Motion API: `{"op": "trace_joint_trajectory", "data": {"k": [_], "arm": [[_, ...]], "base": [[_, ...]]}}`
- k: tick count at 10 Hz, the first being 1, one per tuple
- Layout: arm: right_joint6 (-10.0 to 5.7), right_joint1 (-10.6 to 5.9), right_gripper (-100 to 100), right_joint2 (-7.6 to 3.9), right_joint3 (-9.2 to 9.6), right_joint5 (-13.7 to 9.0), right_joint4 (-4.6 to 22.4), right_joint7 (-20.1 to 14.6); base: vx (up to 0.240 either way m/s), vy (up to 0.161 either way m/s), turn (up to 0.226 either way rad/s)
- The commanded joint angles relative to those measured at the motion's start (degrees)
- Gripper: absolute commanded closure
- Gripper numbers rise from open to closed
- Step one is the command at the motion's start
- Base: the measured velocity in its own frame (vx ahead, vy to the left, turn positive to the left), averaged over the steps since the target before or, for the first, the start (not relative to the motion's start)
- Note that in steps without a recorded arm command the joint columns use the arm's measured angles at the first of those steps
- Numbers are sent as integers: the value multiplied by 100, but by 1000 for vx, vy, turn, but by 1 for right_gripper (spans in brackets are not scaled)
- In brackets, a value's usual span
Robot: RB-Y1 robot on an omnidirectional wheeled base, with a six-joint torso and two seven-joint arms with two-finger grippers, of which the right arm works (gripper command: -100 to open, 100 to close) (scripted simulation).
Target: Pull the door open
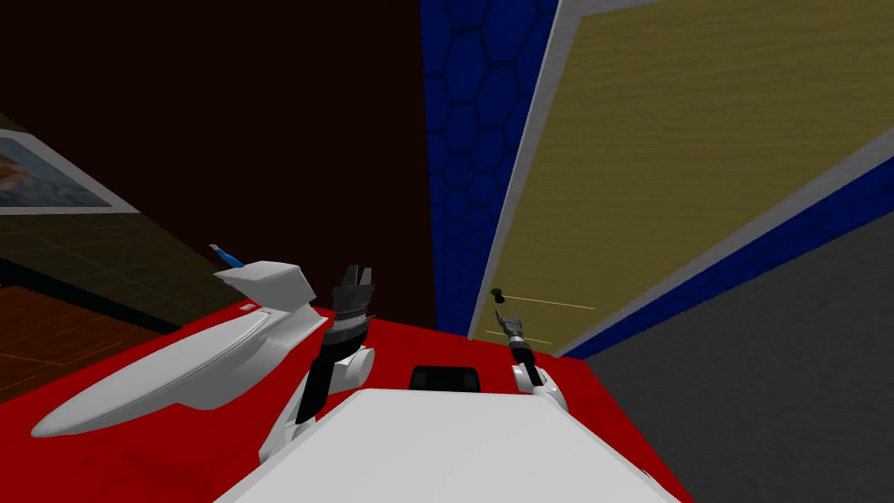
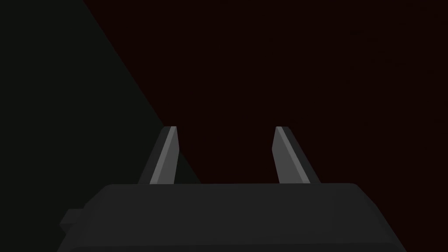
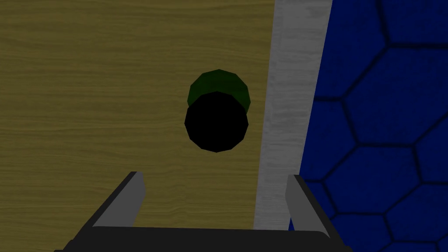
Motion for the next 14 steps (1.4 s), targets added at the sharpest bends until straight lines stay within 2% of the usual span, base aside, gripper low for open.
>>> {"op": "trace_joint_trajectory", "data": {"k": [1, 4, 5, 6, 11, 14], "arm": [[-20, 40, -100, -28, -69, -46, -10, 3], [-81, 74, -100, -99, -223, -150, 65, 13], [-31, 82, -100, -70, -184, -123, -2, 5], [-31, 82, 100, -70, -184, -123, -2, 5], [-31, 82, 100, -70, -184, -123, -2, 5], [-7, 86, 100, -77, -152, -213, 14, -375]], "base": [[196, -36, 129], [199, -25, 136], [92, -21, 31], [-13, 0, -37], [-17, 1, 1], [-28, -13, 39]]}}
